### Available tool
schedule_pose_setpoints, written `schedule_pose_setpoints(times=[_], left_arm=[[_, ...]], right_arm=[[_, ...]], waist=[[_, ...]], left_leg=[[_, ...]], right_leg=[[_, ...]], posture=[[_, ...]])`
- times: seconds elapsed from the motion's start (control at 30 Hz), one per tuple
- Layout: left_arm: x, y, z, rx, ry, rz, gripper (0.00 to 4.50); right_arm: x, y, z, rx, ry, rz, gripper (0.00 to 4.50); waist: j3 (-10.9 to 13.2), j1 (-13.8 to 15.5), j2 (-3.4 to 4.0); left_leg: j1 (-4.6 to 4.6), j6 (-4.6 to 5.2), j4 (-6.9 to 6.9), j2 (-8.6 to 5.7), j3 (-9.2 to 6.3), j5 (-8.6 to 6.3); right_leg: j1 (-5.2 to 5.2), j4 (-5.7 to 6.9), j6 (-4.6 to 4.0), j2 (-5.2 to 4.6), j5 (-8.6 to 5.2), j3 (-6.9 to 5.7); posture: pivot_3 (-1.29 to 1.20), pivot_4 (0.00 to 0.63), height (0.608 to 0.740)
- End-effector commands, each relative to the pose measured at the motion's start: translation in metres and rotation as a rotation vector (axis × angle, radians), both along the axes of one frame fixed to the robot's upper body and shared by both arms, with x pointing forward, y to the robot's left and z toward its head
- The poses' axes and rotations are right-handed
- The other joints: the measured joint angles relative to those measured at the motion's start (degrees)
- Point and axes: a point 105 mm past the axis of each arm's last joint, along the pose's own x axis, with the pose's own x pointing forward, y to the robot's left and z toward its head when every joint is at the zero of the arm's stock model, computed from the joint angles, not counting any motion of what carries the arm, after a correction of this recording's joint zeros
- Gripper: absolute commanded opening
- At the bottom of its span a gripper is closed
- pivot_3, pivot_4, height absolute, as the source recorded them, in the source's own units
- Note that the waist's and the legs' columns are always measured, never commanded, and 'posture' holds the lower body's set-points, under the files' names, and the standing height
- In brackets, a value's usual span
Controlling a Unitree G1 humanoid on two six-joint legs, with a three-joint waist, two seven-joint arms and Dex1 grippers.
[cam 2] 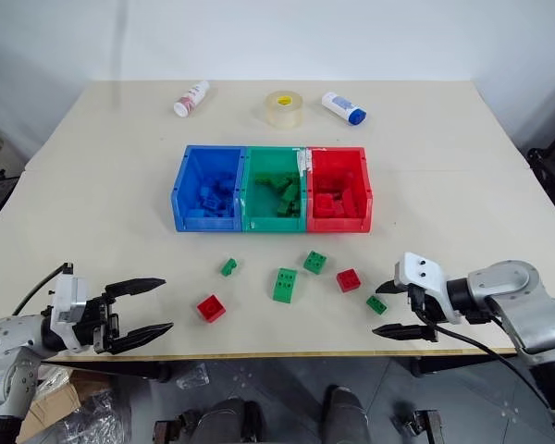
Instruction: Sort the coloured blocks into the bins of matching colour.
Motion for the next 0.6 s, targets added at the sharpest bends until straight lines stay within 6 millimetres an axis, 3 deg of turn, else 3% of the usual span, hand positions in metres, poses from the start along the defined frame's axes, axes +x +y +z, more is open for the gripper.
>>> schedule_pose_setpoints(times=[0.03, 0.33, 0.6], left_arm=[[0.001, -0.002, 0.01, -0.015, -0.047, 0.0, 4.5], [0.007, -0.002, 0.011, -0.019, -0.057, -0.004, 4.5], [0.017, -0.005, 0.011, -0.026, -0.075, -0.016, 4.5]], right_arm=[[0.009, -0.005, -0.008, -0.032, -0.027, -0.032, 3.55], [0.015, 0.001, 0.0, 0.004, -0.072, -0.036, 0.48], [0.025, 0.026, 0.053, 0.18, -0.178, -0.026, 0.4]], waist=[[-0.02, -0.06, -0.03], [-0.05, -0.01, -0.08], [-0.04, -0.04, -0.06]], left_leg=[[0.0, 0.0, 0.0, 0.0, 0.0, 0.0], [0.01, -0.01, 0.0, 0.01, 0.01, 0.0], [-0.01, 0.0, 0.0, 0.01, 0.03, 0.0]], right_leg=[[0.0, 0.01, 0.0, 0.0, 0.0, 0.0], [0.0, 0.01, -0.01, 0.02, 0.0, 0.0], [-0.02, 0.02, -0.01, 0.02, 0.0, 0.01]], posture=[[0.0, 0.15, 0.74], [0.0, 0.15, 0.74], [0.0, 0.15, 0.74]])
